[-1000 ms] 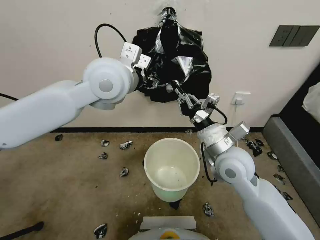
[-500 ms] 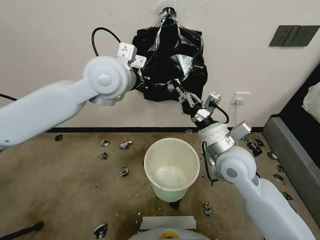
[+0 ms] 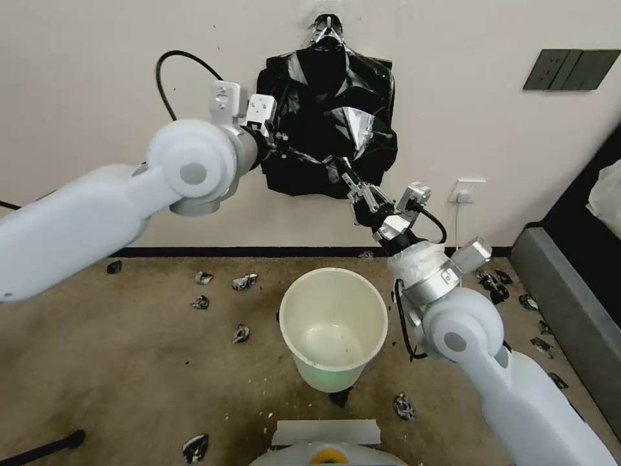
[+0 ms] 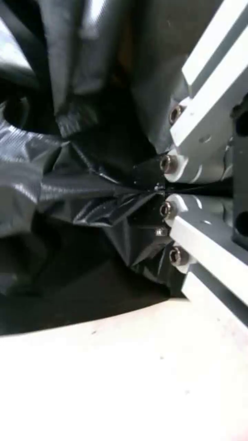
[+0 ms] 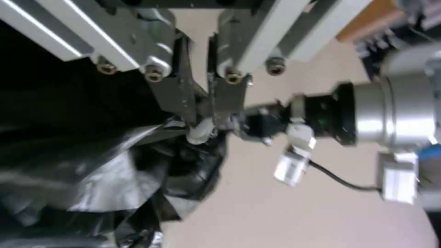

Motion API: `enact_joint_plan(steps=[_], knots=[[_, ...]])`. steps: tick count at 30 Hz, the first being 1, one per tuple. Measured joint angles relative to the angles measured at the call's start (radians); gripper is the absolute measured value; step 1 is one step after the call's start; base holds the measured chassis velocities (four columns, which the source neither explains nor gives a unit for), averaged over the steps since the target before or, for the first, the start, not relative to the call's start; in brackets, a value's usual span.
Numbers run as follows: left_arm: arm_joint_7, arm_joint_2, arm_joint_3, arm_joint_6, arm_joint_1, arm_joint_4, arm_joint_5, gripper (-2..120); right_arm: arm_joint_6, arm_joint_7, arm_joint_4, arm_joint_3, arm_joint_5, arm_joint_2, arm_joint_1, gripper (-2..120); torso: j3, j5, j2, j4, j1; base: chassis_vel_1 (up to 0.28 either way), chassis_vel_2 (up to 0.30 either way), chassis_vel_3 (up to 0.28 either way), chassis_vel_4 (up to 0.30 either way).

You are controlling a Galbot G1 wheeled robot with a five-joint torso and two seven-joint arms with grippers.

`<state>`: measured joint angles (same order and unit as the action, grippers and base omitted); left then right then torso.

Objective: Place a trash bag onto the trash bin.

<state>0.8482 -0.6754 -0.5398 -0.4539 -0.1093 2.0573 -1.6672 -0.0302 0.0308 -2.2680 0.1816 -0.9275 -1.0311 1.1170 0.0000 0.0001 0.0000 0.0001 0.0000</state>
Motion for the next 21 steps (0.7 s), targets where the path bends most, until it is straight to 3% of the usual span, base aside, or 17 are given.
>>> enact_joint_plan(steps=[7, 12, 19, 21], knots=[[-0.074, 0.027, 0.056, 0.053, 0.083, 0.023, 0.126, 0, -0.116, 0.086, -0.109, 0.113, 0.07, 0.14, 0.082, 39, 0.0, 0.0001, 0.0, -0.0004, 0.0, 0.0, 0.0, 0.0, 0.0], [-0.091, 0.031, 0.059, 0.06, 0.113, 0.037, 0.158, 0, -0.202, 0.17, -0.11, 0.127, 0.033, 0.249, -0.048, 57, 0.0, -0.0002, 0.0, -0.0002, 0.0, 0.0, 0.0, 0.0, 0.0], [-0.091, 0.033, 0.062, 0.059, 0.134, 0.05, 0.169, 0, -0.268, 0.225, -0.016, -0.049, -0.007, 0.336, -0.357, 82, 0.0, 0.0001, 0.0, -0.0002, 0.0, 0.0, 0.0, 0.0, 0.0], [-0.092, 0.033, 0.062, 0.058, 0.139, 0.052, 0.17, 0, -0.285, 0.235, 0.028, -0.153, -0.01, 0.344, -0.493, 91, 0.0, -0.0002, 0.0, 0.0, 0.0, 0.0, 0.0, 0.0, 0.0]])
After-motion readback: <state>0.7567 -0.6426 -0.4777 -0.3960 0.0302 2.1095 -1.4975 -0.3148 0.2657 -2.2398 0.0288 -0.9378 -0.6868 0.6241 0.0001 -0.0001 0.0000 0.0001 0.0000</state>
